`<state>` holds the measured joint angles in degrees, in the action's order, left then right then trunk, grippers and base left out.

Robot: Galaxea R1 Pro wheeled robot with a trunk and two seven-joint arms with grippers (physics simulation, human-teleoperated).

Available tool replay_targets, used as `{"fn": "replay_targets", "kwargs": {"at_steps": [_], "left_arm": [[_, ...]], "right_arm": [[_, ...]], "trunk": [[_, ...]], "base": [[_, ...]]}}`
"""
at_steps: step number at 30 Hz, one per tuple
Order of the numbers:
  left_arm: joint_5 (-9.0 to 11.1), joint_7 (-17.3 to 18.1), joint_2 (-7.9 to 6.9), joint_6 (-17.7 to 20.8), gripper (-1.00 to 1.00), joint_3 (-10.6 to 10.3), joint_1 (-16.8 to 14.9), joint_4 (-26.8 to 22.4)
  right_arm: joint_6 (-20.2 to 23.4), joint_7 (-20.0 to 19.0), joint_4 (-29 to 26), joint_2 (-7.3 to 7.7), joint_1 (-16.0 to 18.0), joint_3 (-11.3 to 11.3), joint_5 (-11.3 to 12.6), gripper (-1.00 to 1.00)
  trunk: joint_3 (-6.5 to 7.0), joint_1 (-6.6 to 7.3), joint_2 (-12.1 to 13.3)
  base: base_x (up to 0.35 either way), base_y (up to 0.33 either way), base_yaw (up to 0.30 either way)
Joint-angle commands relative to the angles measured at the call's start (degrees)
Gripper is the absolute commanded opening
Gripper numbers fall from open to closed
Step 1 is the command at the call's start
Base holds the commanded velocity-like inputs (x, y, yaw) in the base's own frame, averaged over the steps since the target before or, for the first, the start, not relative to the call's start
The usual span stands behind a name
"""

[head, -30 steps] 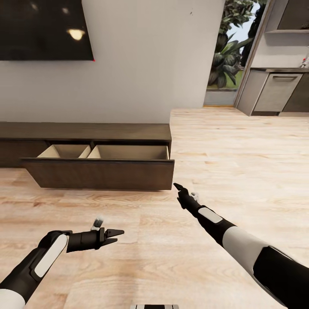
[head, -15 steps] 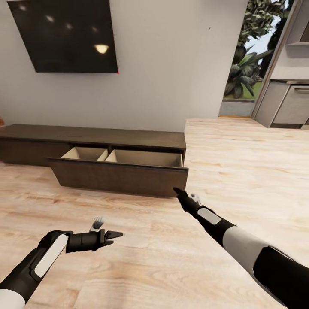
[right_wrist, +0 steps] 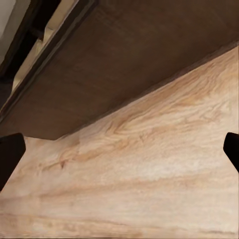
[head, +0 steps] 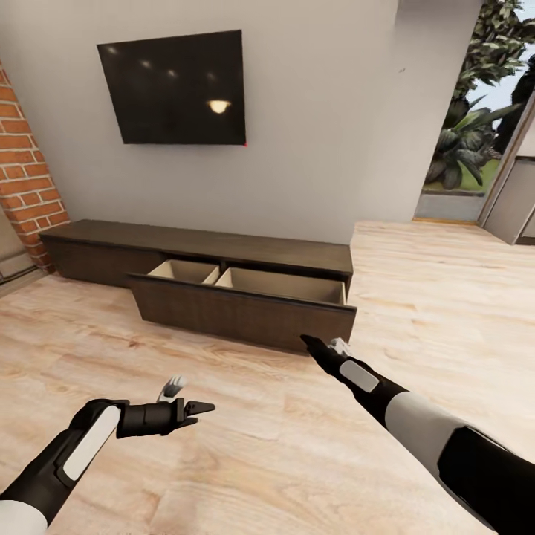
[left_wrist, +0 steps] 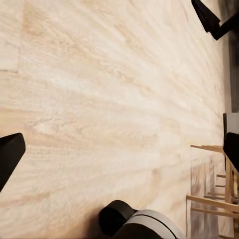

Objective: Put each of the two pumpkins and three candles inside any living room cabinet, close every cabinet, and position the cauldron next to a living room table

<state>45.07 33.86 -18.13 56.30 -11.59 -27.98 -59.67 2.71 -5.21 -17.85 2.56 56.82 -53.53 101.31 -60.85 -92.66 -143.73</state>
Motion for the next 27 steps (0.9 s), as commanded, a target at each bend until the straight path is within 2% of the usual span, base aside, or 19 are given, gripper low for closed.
{"fn": "replay_targets", "kwargs": {"at_steps": [1,10,16,27], "left_arm": [[-0.1,-0.3,-0.01,0.1,1.00,-0.1,-0.1,0.0],[0.2,-2.2,0.11,0.1,1.00,0.0,-0.1,-0.2],[0.2,-2.2,0.11,0.1,1.00,0.0,-0.1,-0.2],[0.2,-2.2,0.11,0.1,1.00,-0.1,-0.1,-0.2]], "right_arm": [[0.0,-0.5,-0.1,0.07,0.0,-0.4,0.4,1.00],[0.0,-6.7,0.5,0.00,0.0,-0.3,0.2,1.00],[-1.4,-7.2,0.5,-0.01,0.0,-0.3,0.2,1.00],[-4.2,-7.3,0.5,0.03,0.0,-0.3,0.3,1.00]], "trunk": [[-0.07,0.01,0.0],[-0.13,0.01,0.0],[-0.13,0.01,0.0],[-0.13,0.01,0.0]], "base": [[0.000,0.000,0.255],[0.000,0.000,0.061],[-0.073,0.000,0.002],[-0.244,-0.004,0.000]]}}
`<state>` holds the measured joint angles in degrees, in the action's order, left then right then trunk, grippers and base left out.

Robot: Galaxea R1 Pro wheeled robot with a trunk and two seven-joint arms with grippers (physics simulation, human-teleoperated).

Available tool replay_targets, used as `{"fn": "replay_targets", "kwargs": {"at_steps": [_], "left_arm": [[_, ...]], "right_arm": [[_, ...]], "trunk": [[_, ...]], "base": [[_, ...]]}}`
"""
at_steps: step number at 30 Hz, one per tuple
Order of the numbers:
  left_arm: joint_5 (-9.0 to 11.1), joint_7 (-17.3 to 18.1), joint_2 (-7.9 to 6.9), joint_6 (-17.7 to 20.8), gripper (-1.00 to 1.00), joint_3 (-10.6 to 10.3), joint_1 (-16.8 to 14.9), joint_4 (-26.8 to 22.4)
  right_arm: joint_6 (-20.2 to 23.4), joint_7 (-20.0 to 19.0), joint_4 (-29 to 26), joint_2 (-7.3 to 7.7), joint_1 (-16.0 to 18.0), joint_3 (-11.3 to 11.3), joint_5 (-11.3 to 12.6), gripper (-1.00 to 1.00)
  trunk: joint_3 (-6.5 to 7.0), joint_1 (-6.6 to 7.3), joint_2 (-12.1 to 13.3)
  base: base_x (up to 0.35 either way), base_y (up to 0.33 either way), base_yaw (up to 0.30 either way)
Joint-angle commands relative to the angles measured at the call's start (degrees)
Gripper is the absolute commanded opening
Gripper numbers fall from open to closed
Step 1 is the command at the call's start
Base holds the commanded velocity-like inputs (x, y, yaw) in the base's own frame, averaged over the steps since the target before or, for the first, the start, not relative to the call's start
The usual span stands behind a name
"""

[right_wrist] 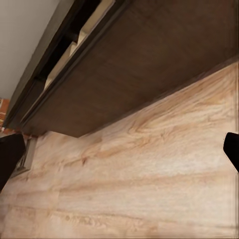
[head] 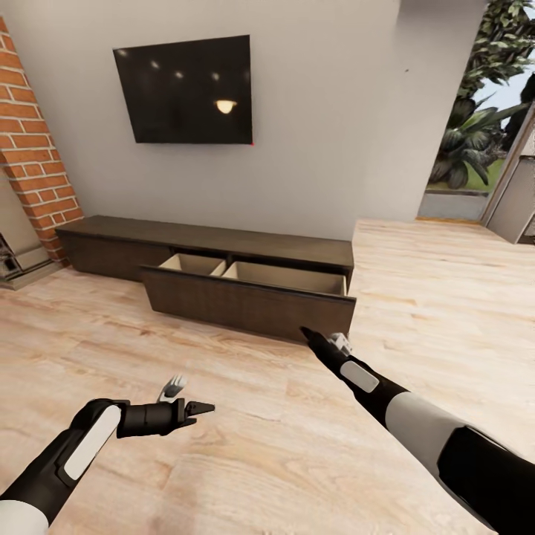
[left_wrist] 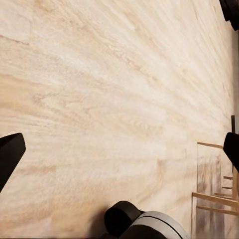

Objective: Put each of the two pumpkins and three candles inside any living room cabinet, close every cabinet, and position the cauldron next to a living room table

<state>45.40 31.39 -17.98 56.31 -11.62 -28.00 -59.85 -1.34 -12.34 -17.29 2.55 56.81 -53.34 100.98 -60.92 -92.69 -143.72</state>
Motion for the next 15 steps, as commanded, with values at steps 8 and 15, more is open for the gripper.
{"fn": "replay_targets", "kwargs": {"at_steps": [8,15], "left_arm": [[-0.3,0.2,0.91,0.1,1.00,-0.2,0.0,0.0],[-0.3,0.2,1.01,0.1,1.00,-0.2,0.0,0.0]], "right_arm": [[-3.2,1.6,0.0,0.01,0.1,-0.6,0.5,1.00],[-3.3,14.0,-0.1,-0.01,0.1,-4.0,-2.3,1.00]], "trunk": [[-0.05,0.04,0.0],[-0.05,0.04,0.0]], "base": [[-0.299,-0.068,0.000],[-0.316,-0.079,0.000]]}}
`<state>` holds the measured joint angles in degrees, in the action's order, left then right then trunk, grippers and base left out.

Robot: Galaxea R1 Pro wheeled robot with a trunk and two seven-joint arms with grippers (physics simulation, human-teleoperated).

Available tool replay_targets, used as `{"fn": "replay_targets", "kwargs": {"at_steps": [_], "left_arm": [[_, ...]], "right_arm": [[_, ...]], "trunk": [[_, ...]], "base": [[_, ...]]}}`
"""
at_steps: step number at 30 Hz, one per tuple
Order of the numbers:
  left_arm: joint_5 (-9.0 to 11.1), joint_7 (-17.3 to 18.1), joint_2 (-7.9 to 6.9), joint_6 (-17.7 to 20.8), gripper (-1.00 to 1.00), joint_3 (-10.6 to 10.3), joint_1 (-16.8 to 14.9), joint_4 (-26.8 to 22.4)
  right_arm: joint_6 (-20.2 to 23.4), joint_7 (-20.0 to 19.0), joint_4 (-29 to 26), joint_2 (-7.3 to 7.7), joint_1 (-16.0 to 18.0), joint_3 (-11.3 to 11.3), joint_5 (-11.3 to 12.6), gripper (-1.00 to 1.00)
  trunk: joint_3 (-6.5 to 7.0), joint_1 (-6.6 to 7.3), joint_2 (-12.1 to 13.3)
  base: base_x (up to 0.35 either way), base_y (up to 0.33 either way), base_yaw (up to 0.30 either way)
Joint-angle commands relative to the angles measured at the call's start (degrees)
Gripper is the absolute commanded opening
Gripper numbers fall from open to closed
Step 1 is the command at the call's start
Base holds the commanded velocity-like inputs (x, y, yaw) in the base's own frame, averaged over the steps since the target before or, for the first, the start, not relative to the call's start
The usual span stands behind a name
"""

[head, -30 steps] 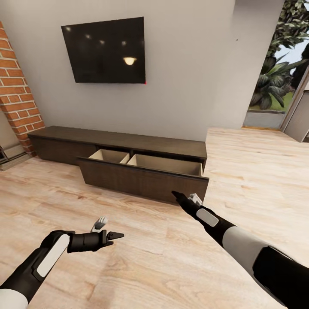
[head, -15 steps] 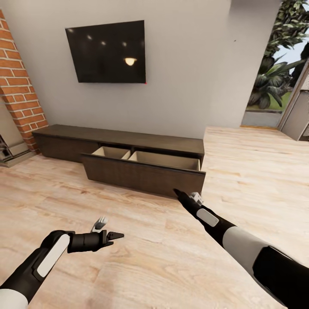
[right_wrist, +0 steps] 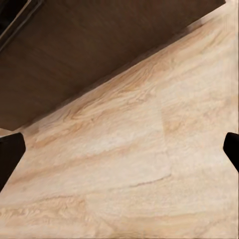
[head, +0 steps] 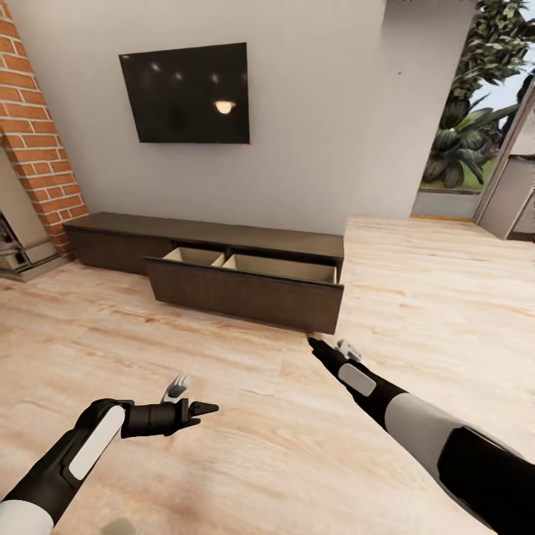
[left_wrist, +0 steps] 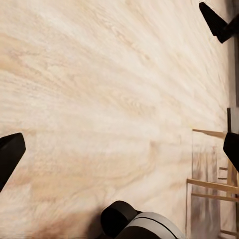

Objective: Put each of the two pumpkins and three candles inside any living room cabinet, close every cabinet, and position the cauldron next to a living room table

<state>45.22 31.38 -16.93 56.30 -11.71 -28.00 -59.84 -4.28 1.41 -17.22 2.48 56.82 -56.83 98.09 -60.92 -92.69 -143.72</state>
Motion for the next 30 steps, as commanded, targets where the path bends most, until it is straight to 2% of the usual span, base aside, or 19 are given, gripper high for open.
{"fn": "replay_targets", "kwargs": {"at_steps": [1,4,10,12,15,17,20,23,26,30], "left_arm": [[-0.2,0.2,-0.04,0.1,1.00,-0.1,0.0,0.0],[-0.3,0.2,-0.03,0.1,1.00,-0.1,0.0,0.0],[-0.3,0.2,-0.19,0.0,1.00,0.1,0.0,0.1],[-0.4,0.2,-0.40,-0.1,1.00,0.3,0.0,0.1],[-0.4,-2.5,-0.55,-0.1,1.00,0.5,0.0,-0.1],[-0.4,-5.5,-0.41,-0.1,1.00,0.6,0.0,-1.6],[-0.1,-9.2,-0.46,-0.1,1.00,0.7,0.0,-5.0],[0.1,-10.8,-0.50,-0.1,1.00,0.7,0.0,-6.1],[0.0,-11.5,-0.58,-0.1,1.00,0.7,0.1,-6.7],[-0.2,-11.8,-0.72,-0.2,1.00,0.7,0.2,-7.0]], "right_arm": [[-0.4,0.9,-0.1,0.06,0.0,-0.7,0.2,1.00],[-0.6,3.1,-0.3,0.13,0.0,-1.4,-1.3,1.00],[-0.7,3.7,-0.2,0.06,0.0,-1.7,-2.0,1.00],[-1.9,3.9,-0.1,0.03,0.0,-1.7,-4.2,1.00],[-3.7,3.9,-0.2,0.01,0.0,-1.7,-7.4,1.00],[-4.1,3.9,-0.2,-0.02,0.0,-1.7,-8.3,1.00],[-4.2,4.0,-0.2,-0.08,0.0,-1.7,-8.8,1.00],[-4.1,3.9,-0.4,0.00,0.0,-1.7,-8.8,1.00],[-3.0,3.8,-0.7,0.08,0.0,-1.7,-8.9,1.00],[1.2,4.0,-0.8,0.05,0.0,-1.8,-9.1,1.00]], "trunk": [[-0.05,0.05,0.0],[-0.05,0.05,0.0],[-0.05,0.05,0.0],[-0.05,0.05,0.0],[-0.05,0.05,0.0],[-0.05,0.05,0.0],[-0.05,0.05,0.0],[-0.05,0.05,0.0],[-0.05,0.05,0.0],[-0.05,0.05,0.0]], "base": [[-0.311,-0.064,0.000],[-0.208,-0.027,0.000],[-0.034,-0.004,0.000],[-0.005,-0.001,0.000],[-0.001,0.000,0.000],[0.000,0.000,0.000],[0.000,0.000,0.000],[0.000,0.000,0.000],[0.000,0.000,0.000],[0.000,0.000,0.000]]}}
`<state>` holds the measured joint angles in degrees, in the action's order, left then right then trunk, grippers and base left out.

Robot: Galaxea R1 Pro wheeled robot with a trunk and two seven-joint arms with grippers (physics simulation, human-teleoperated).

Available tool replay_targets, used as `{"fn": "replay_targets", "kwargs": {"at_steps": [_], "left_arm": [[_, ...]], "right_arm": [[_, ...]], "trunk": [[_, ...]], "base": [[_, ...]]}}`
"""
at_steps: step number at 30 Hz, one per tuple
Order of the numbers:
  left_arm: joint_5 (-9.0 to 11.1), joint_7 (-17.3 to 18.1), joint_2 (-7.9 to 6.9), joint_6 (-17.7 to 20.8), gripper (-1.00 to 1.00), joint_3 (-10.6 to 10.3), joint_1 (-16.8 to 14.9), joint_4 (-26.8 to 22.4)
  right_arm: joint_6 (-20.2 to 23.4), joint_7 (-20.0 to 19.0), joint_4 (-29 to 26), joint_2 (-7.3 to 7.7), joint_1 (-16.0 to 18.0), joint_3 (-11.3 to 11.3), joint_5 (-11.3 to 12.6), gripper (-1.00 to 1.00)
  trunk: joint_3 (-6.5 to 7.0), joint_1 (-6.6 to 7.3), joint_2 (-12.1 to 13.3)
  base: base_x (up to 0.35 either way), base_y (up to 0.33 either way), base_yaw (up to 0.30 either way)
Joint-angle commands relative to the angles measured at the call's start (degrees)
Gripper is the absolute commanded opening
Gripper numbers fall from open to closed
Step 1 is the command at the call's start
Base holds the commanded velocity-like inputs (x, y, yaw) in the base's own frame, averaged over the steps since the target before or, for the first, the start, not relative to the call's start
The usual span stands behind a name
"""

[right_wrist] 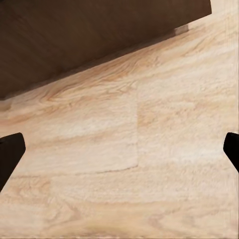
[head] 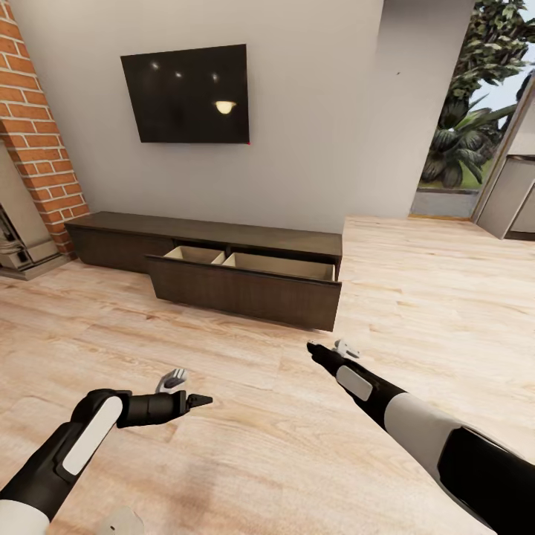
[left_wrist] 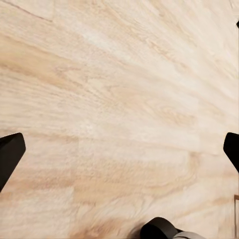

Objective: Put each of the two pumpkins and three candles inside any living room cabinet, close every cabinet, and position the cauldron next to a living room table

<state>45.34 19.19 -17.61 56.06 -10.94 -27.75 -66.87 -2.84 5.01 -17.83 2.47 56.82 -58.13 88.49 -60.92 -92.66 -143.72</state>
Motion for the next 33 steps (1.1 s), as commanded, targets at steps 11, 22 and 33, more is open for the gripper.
{"fn": "replay_targets", "kwargs": {"at_steps": [11,22,33], "left_arm": [[-0.4,-12.2,-0.18,-0.5,1.00,1.6,0.1,-0.3],[0.3,-22.1,-0.04,-0.9,1.00,3.8,0.2,-0.7],[0.3,-22.3,-0.01,-1.0,1.00,4.0,0.2,-0.2]], "right_arm": [[16.6,1.9,-0.4,0.04,0.0,-1.1,-6.8,1.00],[17.0,1.8,-0.5,0.03,0.0,-1.2,-12.9,1.00],[15.3,1.6,-0.5,0.00,0.0,-1.4,-14.4,1.00]], "trunk": [[-0.05,0.01,0.0],[-0.05,0.01,0.0],[-0.09,0.01,0.0]], "base": [[0.000,0.000,0.000],[0.000,0.000,0.000],[0.000,0.000,0.023]]}}
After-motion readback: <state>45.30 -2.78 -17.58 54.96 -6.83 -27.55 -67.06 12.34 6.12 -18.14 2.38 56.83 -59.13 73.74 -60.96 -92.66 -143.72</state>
